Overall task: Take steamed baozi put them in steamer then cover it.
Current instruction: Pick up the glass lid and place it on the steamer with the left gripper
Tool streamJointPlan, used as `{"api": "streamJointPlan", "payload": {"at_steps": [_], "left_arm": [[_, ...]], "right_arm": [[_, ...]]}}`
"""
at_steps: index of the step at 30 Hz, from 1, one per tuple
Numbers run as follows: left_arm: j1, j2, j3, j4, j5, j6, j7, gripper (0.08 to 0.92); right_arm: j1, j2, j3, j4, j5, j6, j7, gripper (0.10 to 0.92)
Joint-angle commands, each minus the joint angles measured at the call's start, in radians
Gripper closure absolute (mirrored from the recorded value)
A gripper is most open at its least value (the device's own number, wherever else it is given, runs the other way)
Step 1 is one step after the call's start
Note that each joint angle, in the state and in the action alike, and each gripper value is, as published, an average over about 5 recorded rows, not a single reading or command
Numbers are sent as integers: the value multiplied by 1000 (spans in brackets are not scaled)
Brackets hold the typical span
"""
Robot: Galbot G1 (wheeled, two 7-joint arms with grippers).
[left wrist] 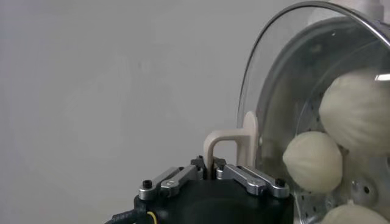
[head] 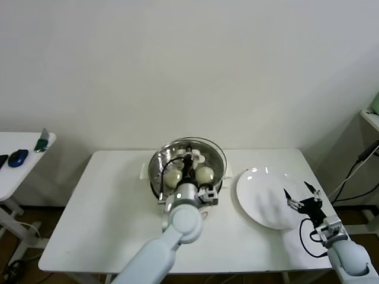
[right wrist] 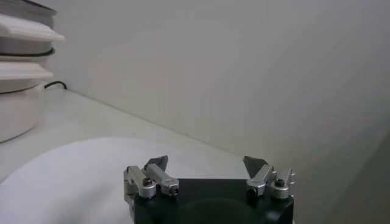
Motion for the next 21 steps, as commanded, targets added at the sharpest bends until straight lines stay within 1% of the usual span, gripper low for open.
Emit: {"api": "streamJointPlan", "payload": {"at_steps": [1, 7, 21], "left_arm": [[-11, -3, 9, 39, 18, 49, 12, 850], [-6, 12, 1, 38, 19, 49, 12, 850], [-6, 14, 1, 53, -5, 49, -14, 850]], "right_arm": [[1, 2, 2, -3, 0, 2, -2, 203], [3, 3, 0, -5, -2, 3, -4, 203], [13, 7, -7, -1, -14, 1, -6, 203]]}}
